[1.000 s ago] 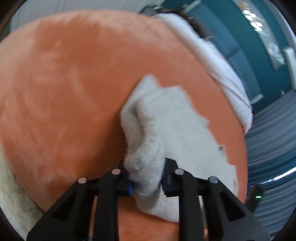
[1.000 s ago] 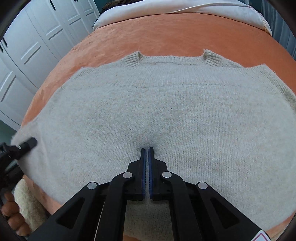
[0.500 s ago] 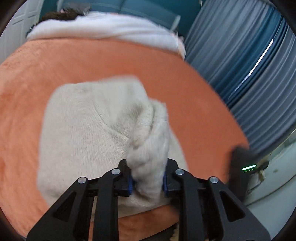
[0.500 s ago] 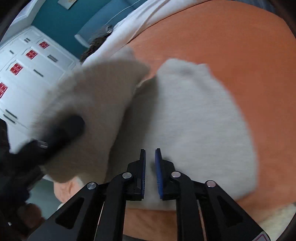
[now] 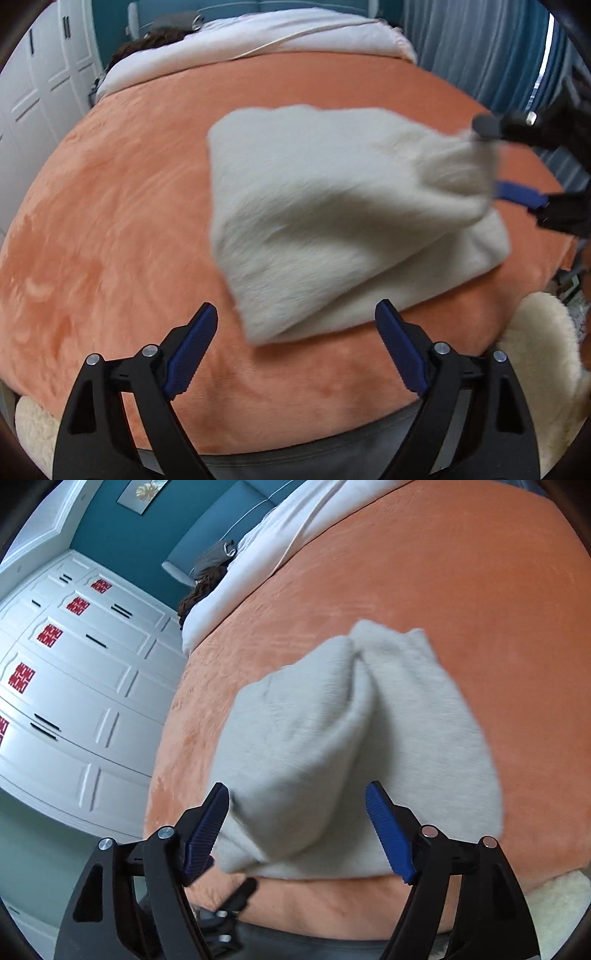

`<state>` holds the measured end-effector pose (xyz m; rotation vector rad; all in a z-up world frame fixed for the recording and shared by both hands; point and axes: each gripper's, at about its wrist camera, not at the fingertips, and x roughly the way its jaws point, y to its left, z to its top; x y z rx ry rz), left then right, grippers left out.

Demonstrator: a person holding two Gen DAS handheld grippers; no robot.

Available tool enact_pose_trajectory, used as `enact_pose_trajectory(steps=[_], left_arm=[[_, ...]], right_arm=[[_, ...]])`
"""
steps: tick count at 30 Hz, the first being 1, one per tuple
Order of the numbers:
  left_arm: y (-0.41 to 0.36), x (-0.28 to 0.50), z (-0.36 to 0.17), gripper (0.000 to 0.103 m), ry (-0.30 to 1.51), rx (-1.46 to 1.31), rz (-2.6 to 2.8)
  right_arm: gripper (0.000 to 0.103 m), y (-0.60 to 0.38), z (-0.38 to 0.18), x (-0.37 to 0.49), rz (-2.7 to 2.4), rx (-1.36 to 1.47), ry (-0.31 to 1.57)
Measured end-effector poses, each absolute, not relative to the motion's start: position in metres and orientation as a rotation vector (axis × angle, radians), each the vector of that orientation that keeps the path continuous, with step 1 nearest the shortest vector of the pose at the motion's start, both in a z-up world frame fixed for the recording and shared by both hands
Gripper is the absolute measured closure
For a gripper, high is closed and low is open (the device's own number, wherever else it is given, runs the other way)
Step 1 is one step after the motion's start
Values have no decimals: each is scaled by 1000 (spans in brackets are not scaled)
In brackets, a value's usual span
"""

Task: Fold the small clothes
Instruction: 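Grasp the folded sweater edge with the right tool and fold it over again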

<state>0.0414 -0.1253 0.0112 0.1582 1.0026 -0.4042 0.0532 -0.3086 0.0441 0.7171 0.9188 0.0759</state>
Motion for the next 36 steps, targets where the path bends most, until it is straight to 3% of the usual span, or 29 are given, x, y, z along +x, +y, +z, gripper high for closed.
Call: enact_pose_trajectory(steps=[3, 4, 5, 6, 8, 11, 13, 16, 17, 19, 24, 25, 27, 28, 29, 35, 36], left_arm=[[-124, 54, 1, 23, 1007, 152, -389], [-124, 61, -2, 36, 1013, 146, -400], [-123, 66, -5, 58, 1037, 125, -408], [-120, 71, -8, 68, 1077, 83, -423], [-106, 80, -5, 86, 1109, -23, -412], [-93, 81, 11, 90, 1096, -94, -450], [-96, 79, 12, 91, 1097, -66, -462], [-106, 86, -11, 93, 1167, -42, -440], [-108, 85, -18, 93, 1186, -51, -430], [-107, 83, -17, 92, 1177, -47, -431], [-89, 69, 30, 87, 1105, -115, -549], [-84, 66, 41, 83, 1081, -128, -569], [-73, 66, 66, 58, 1008, -170, -576], [-71, 69, 76, 46, 977, -187, -566], [-71, 75, 82, 44, 957, -203, -565], [-101, 151, 40, 47, 1072, -271, -490], [-107, 159, 28, 49, 1105, -265, -455]], right_arm=[[26, -285, 43, 78, 22, 640, 995], [26, -277, 40, 82, 20, 628, 1016], [32, -271, 34, 89, 15, 596, 1046], [81, -266, 28, 97, -2, 558, 1064], [88, -271, 29, 100, -36, 536, 1053], [90, -293, 81, 66, 107, 651, 782], [90, -303, 83, 45, 73, 625, 722], [91, -331, -19, 51, -108, 628, 998], [92, -344, -45, 43, -71, 749, 981], [89, -354, -34, 36, -32, 857, 923], [60, -346, 14, 31, -56, 669, 896], [56, -346, 24, 29, -70, 638, 869], [42, -354, 45, 26, -126, 605, 797], [40, -359, 53, 28, -137, 608, 769], [40, -366, 54, 35, -133, 617, 759], [40, -348, 5, 133, -57, 577, 959], [74, -340, -4, 146, -45, 537, 1000]])
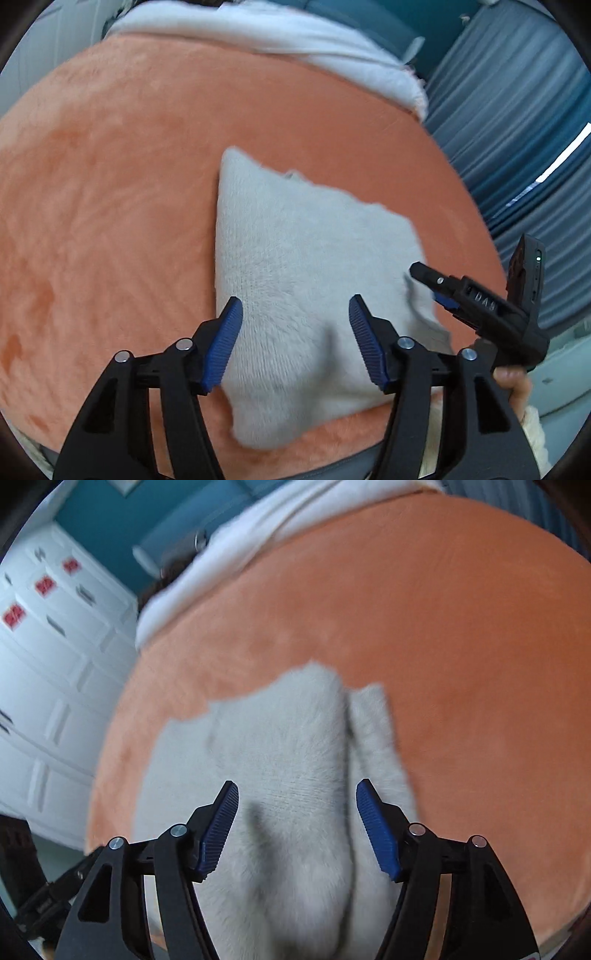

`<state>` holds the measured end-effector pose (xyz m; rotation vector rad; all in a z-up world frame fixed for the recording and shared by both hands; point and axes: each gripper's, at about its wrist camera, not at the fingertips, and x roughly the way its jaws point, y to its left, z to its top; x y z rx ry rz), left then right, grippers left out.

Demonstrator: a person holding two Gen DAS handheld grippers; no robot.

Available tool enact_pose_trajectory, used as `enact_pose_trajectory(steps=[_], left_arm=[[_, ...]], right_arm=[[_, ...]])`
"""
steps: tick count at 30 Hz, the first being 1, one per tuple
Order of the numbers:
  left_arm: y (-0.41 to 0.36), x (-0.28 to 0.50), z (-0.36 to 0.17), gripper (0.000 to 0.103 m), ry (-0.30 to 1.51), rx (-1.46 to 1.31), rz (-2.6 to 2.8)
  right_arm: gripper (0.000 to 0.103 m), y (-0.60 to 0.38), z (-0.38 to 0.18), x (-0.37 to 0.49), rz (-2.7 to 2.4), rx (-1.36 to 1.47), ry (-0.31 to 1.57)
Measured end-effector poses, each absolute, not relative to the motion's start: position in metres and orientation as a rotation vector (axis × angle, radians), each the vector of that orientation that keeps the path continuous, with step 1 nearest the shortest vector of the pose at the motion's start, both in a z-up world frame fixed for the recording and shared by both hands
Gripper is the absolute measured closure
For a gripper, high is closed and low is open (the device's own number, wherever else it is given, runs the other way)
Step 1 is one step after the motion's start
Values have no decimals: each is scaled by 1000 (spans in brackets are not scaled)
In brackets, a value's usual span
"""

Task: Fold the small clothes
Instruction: 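Grasp the folded sweater edge with the right tool and fold it over again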

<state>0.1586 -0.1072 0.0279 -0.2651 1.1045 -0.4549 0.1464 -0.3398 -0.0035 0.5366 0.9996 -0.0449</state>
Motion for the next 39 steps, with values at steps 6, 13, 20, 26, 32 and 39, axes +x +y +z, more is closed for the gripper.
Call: enact_pose_trajectory(steps=[6, 13, 20, 26, 32, 39], left_arm=[[-117, 152, 24, 52, 1096, -204, -428], [-127, 155, 1, 46, 1132, -139, -412], [-123, 102, 39, 51, 1060, -90, -445], [-138, 91, -4, 48, 1108, 58, -372], [-143, 84, -2, 47, 1131, 85, -362], [-143, 81, 1, 47, 1124, 90, -354]], right_arm=[[95, -352, 57, 124, -28, 490, 745], [93, -385, -3, 136, -75, 605, 931], [102, -326, 40, 57, -23, 463, 892], [103, -328, -21, 63, -142, 442, 1080], [103, -311, -49, 78, -201, 258, 1148], [103, -305, 13, 72, -209, 311, 1034]])
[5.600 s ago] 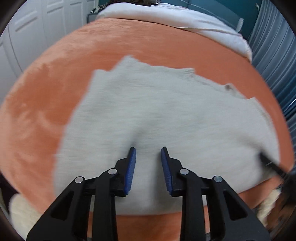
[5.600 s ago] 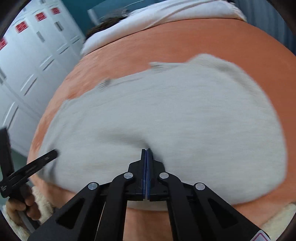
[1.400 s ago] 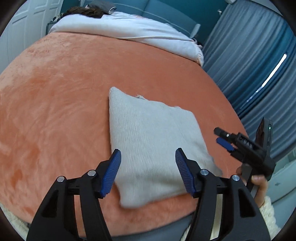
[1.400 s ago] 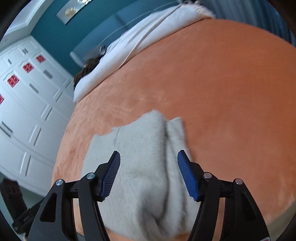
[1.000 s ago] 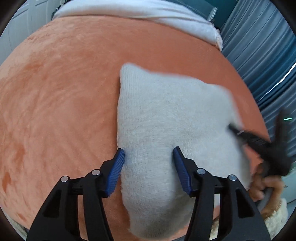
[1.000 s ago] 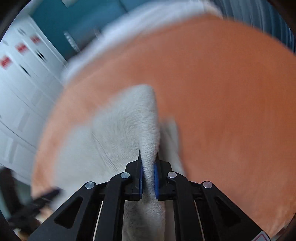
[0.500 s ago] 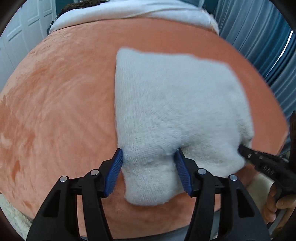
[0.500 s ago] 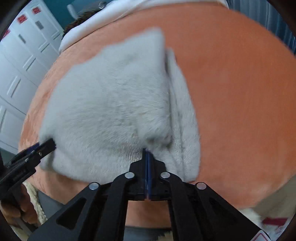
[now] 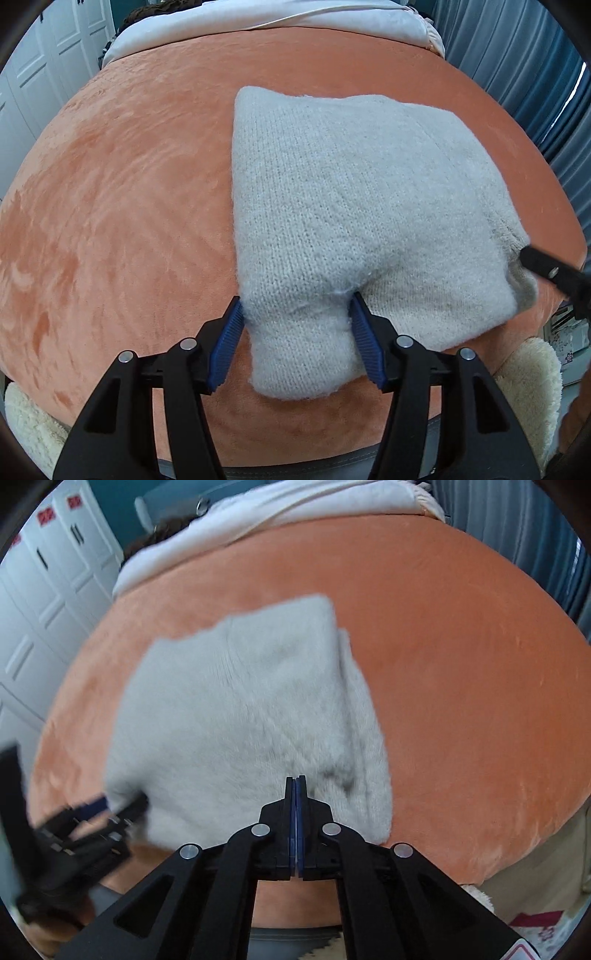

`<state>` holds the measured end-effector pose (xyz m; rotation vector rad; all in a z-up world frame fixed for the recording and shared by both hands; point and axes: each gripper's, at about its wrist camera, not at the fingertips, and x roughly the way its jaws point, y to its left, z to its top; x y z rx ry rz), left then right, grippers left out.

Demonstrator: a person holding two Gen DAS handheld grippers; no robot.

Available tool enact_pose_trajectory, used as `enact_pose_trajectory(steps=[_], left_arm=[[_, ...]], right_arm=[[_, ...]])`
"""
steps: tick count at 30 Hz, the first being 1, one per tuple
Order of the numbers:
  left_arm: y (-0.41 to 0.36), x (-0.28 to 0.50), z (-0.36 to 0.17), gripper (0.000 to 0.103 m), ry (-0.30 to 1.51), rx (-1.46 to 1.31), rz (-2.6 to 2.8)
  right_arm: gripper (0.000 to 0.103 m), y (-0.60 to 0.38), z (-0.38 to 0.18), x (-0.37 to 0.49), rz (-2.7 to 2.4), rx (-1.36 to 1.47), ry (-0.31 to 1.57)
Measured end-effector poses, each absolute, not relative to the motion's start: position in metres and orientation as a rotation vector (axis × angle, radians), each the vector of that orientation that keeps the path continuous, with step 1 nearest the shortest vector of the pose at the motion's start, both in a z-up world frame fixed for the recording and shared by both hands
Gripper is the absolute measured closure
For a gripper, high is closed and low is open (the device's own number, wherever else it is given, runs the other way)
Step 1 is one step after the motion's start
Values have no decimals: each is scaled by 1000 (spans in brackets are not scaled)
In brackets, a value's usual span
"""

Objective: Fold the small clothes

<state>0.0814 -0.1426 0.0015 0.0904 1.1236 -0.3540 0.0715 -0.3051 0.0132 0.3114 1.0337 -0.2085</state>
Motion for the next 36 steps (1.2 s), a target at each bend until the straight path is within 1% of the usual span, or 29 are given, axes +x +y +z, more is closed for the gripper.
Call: enact_pose_trajectory(steps=[3, 6, 7, 10, 11, 12, 13, 14, 15, 17, 18, 19, 20, 21, 22, 24, 26, 27, 28, 29, 30, 31, 32, 33, 34, 35, 36], left_arm=[[-144, 81, 1, 47, 1117, 107, -349], [-144, 81, 0, 47, 1118, 112, -351], [-144, 81, 0, 47, 1121, 113, -351], [-137, 80, 9, 46, 1117, 77, -371], [-130, 80, 14, 43, 1115, 38, -383], [-120, 80, 20, 41, 1107, -24, -393], [-112, 79, 25, 34, 1096, -68, -400], [-101, 77, 29, 29, 1082, -112, -399], [-92, 75, 31, 28, 1079, -141, -391], [-78, 73, 31, 28, 1077, -170, -375], [-72, 69, 30, 28, 1080, -171, -356], [-69, 67, 30, 28, 1080, -162, -346], [-66, 64, 30, 28, 1076, -150, -337], [-65, 60, 32, 28, 1072, -138, -329], [-63, 57, 33, 28, 1070, -129, -327], [-59, 54, 37, 28, 1074, -128, -331], [-56, 51, 42, 28, 1065, -131, -336], [-57, 50, 44, 28, 1062, -126, -341], [-58, 51, 44, 28, 1063, -120, -344], [-61, 52, 43, 28, 1064, -114, -346], [-63, 52, 42, 28, 1066, -110, -345], [-68, 52, 39, 28, 1073, -109, -347], [-72, 53, 37, 28, 1082, -106, -351], [-76, 54, 36, 28, 1091, -97, -355], [-81, 54, 36, 28, 1092, -82, -355], [-85, 54, 37, 28, 1087, -72, -360], [-89, 55, 37, 28, 1090, -64, -364]], right_arm=[[103, -313, 14, 83, -221, 315, 1023], [103, -314, -26, 102, -210, 315, 1142], [103, -315, -39, 106, -188, 318, 1137], [103, -313, -12, 101, -180, 341, 1117], [96, -317, 3, 93, -162, 393, 1062], [78, -321, 14, 84, -149, 429, 1012], [66, -325, 20, 75, -151, 452, 976], [48, -330, 22, 64, -170, 472, 951], [48, -333, 20, 58, -182, 485, 947], [48, -336, 0, 52, -170, 533, 999], [52, -337, -12, 54, -171, 550, 1035], [62, -333, -25, 57, -169, 547, 1066], [82, -328, -29, 59, -163, 523, 1077], [87, -326, -25, 60, -162, 507, 1077], [89, -323, -16, 62, -159, 502, 1062], [91, -318, 32, 57, -68, 557, 913], [92, -312, 82, 47, -27, 545, 778], [92, -313, 94, 42, -22, 533, 739], [92, -318, 94, 38, -40, 526, 729], [92, -325, 73, 41, -106, 489, 792], [92, -329, 45, 50, -166, 443, 885], [92, -336, -4, 60, -220, 405, 1044], [92, -339, -35, 62, -241, 413, 1135], [91, -340, -41, 56, -244, 446, 1103], [90, -340, -32, 53, -239, 466, 1073], [87, -339, -19, 51, -229, 497, 1043], [81, -341, -10, 49, -213, 525, 1019]])
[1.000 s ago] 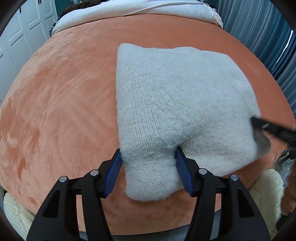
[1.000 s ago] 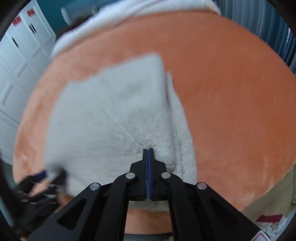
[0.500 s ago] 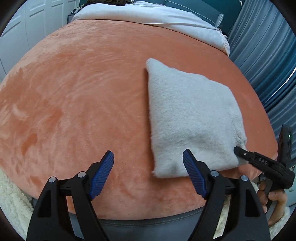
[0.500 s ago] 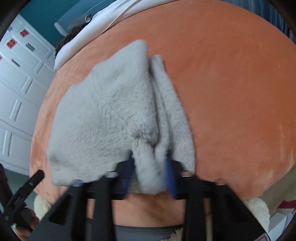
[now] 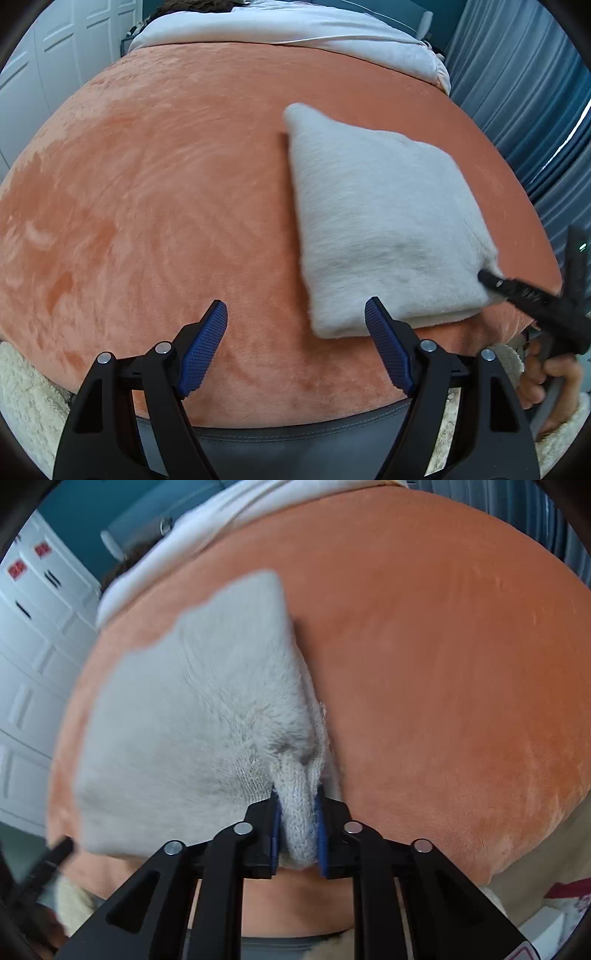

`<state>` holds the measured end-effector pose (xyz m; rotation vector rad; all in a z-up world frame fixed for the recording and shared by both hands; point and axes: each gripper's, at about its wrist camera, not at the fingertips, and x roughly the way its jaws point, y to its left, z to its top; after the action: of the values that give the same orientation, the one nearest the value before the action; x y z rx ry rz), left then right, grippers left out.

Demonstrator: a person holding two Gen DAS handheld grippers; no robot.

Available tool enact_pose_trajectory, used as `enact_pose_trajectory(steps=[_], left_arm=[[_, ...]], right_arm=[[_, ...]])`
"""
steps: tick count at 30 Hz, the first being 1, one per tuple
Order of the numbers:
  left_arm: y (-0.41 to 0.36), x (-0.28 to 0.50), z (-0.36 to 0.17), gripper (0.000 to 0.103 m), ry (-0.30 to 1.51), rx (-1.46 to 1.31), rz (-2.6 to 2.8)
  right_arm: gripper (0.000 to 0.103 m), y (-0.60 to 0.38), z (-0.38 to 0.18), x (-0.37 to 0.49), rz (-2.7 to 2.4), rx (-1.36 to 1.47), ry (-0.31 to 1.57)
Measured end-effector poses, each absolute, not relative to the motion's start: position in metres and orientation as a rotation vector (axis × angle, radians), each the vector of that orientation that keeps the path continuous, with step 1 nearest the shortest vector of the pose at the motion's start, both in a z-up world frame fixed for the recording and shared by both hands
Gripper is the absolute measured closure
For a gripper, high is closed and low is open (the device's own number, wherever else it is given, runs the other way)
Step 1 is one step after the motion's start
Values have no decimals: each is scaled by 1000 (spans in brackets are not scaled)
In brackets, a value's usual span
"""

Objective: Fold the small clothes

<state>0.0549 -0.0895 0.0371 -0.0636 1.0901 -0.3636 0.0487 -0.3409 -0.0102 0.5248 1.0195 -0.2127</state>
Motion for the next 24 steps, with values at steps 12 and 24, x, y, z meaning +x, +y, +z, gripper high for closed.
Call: enact_pose_trajectory(steps=[12, 24], left_arm=[[-153, 118, 44, 21, 1109, -77, -405], [-180, 160, 6, 6, 1162, 22, -311]], right_arm=[[43, -373, -3, 68, -200, 598, 979], [28, -361, -49, 116, -132, 652, 1032]])
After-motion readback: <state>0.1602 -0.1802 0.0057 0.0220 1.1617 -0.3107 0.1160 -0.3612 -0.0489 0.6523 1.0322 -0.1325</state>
